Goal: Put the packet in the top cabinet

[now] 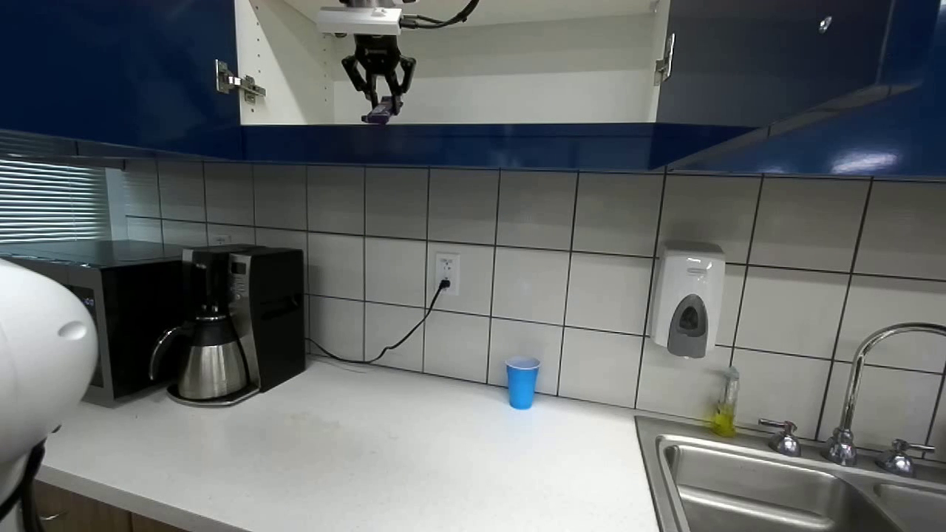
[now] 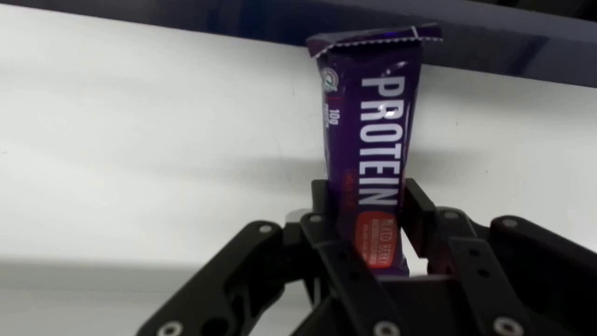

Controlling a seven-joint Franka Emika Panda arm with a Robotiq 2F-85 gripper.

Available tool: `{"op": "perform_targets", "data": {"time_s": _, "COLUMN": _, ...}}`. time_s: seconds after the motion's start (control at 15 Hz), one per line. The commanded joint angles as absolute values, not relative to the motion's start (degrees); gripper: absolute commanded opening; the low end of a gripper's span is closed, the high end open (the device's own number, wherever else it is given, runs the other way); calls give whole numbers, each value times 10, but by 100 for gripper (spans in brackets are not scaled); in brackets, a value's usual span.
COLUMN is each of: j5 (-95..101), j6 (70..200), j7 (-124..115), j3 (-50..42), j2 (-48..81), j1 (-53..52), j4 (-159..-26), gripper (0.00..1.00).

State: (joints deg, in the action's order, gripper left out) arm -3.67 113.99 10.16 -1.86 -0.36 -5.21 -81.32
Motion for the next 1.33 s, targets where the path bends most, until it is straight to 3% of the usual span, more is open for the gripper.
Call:
{"op": "perform_targets", "data": {"time_s": 0.0, "j5": -37, "j6": 1140, "j7": 102, "j3": -19, "j2": -3, "j1": -52, "j4": -813, "gripper": 41}}
{"op": "perform_targets", "data": {"time_s": 0.13, "j5": -37, "j6": 1140, "j7": 102, "j3": -19, "j2": -3, "j1": -52, "j4": -812, "gripper": 41}}
{"op": "perform_targets", "data": {"time_s": 0.2, "j5": -34, "j6": 1141, "j7": 101, "j3": -19, "j2": -2, "j1": -52, "j4": -812, "gripper": 16}}
{"op": "perform_targets", "data": {"time_s": 0.87, "j5": -35, "j6": 1144, "j7": 101, "j3": -20, "j2": 7, "j1": -51, "j4": -810, "gripper": 16}}
{"op": "perform_targets", "data": {"time_s": 0.93, "j5": -34, "j6": 1144, "j7": 100, "j3": -21, "j2": 8, "j1": -51, "j4": -810, "gripper": 52}}
{"op": "perform_targets", "data": {"time_s": 1.0, "j5": -33, "j6": 1143, "j7": 100, "j3": -21, "j2": 9, "j1": -51, "j4": -809, "gripper": 68}}
{"op": "perform_targets", "data": {"time_s": 1.27, "j5": -35, "j6": 1145, "j7": 100, "j3": -25, "j2": 11, "j1": -50, "j4": -810, "gripper": 95}}
